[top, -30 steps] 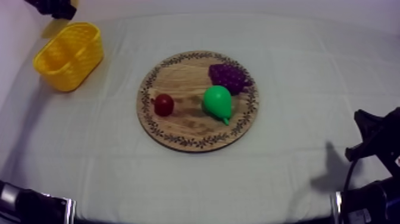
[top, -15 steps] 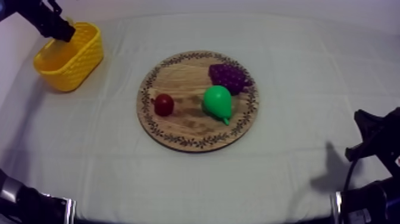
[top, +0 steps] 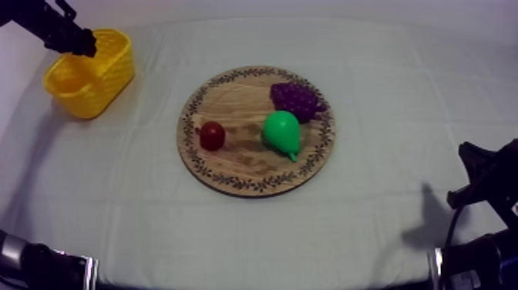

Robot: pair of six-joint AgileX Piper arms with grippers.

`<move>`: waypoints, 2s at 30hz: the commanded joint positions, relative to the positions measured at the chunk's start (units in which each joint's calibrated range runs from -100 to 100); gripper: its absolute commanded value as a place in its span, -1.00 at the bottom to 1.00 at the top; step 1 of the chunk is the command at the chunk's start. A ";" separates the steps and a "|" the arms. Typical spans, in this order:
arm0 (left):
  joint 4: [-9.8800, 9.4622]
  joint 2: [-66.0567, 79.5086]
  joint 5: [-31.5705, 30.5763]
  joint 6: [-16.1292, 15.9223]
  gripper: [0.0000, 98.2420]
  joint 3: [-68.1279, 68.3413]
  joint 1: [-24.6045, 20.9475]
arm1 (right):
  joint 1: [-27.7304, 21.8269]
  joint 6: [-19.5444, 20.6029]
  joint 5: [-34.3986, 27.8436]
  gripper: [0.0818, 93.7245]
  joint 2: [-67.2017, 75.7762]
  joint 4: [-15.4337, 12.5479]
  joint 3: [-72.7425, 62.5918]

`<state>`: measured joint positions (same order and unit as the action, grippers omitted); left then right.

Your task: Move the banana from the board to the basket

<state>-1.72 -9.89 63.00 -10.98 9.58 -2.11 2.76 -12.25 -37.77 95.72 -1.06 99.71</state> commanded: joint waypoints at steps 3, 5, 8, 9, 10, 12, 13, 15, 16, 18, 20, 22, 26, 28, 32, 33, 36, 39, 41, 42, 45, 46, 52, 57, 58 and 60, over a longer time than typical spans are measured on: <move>0.31 16.25 -1.90 2.65 0.04 10.17 0.19 | 0.00 0.01 0.03 -0.99 0.03 0.01 -0.05; 0.37 23.16 -2.69 4.31 -0.14 14.35 0.35 | 0.00 0.02 0.03 -0.99 0.03 0.01 -0.05; 0.41 33.11 -2.90 6.10 -0.40 19.57 0.55 | 0.00 0.01 0.03 -0.99 0.03 0.01 -0.05; 0.42 36.26 -2.64 6.49 -0.46 20.97 0.62 | 0.00 0.01 0.03 -0.99 0.03 0.01 -0.05; 0.48 39.30 -2.33 6.76 -0.50 22.29 0.66 | 0.00 0.01 0.03 -0.99 0.03 0.01 -0.05; 0.87 44.98 -1.72 6.92 -0.57 24.69 0.78 | 0.00 0.00 0.03 -0.99 0.03 0.01 -0.05; 1.10 47.57 -1.52 6.90 -0.59 25.82 0.88 | 0.00 -0.01 0.03 -0.99 0.03 0.01 -0.05; 1.43 52.42 -1.46 6.96 -0.64 28.08 1.24 | 0.00 0.00 0.03 -0.99 0.03 0.01 -0.05; 1.54 54.75 -1.67 7.06 -0.66 29.24 1.45 | 0.00 0.01 0.03 -0.99 0.03 0.01 -0.05; 1.83 59.29 -2.71 7.34 -0.70 31.77 1.79 | 0.00 0.01 0.03 -0.99 0.03 0.01 -0.05; 2.06 63.74 -4.45 8.09 -0.75 34.81 1.97 | 0.00 0.01 0.03 -0.99 0.03 0.01 -0.05; 2.25 67.78 -6.51 8.76 -0.81 38.03 2.14 | 0.00 0.01 0.03 -0.99 0.03 0.01 -0.05; 2.13 74.29 -10.48 9.10 -0.94 44.24 3.22 | 0.00 0.02 0.03 -0.99 0.03 0.01 -0.05; 1.83 77.31 -12.88 9.26 -0.97 47.64 3.98 | 0.00 0.02 0.03 -0.99 0.03 0.01 -0.05; 1.49 83.62 -17.91 9.73 -0.99 55.53 4.64 | 0.00 0.02 0.03 -0.99 0.03 0.01 -0.05; 1.45 85.09 -18.90 9.91 -0.99 57.42 4.65 | 0.00 0.02 0.03 -0.99 0.03 0.01 -0.05; 1.15 89.49 -21.34 10.64 -1.00 63.01 4.52 | 0.00 0.02 0.03 -0.99 0.03 0.01 -0.05; 0.56 93.73 -22.57 11.88 -1.00 68.19 4.45 | 0.00 0.02 0.03 -0.99 0.03 0.01 -0.05; 0.27 96.10 -22.90 12.46 -1.00 71.09 4.55 | 0.00 0.02 0.03 -0.99 0.03 0.01 -0.05; 0.14 97.08 -22.90 12.63 -1.00 72.30 4.61 | 0.00 0.02 0.03 -0.99 0.03 0.01 -0.05; -0.30 99.64 -22.90 13.08 -1.00 74.38 4.70 | 0.00 0.01 0.03 -0.99 0.03 0.01 -0.05; -0.58 100.50 -22.90 13.40 -1.00 74.77 4.70 | 0.00 0.01 0.03 -0.99 0.03 0.01 -0.05; -1.32 104.96 -23.67 14.93 -1.00 78.22 4.17 | 0.00 0.01 0.03 -0.99 0.03 0.01 -0.05; -1.56 108.19 -24.85 16.05 -1.00 84.58 4.15 | 0.00 0.01 0.03 -0.99 0.03 0.01 -0.05; -1.39 108.68 -24.90 15.89 -1.00 85.83 4.11 | 0.00 0.01 0.03 -0.99 0.03 0.01 -0.05; -0.82 109.21 -24.22 14.85 -1.00 87.09 3.80 | 0.04 0.02 0.03 -0.99 0.03 0.01 -0.05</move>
<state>-2.71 99.17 38.67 4.92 95.48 1.81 2.76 -12.23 -37.74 95.72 -1.06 99.71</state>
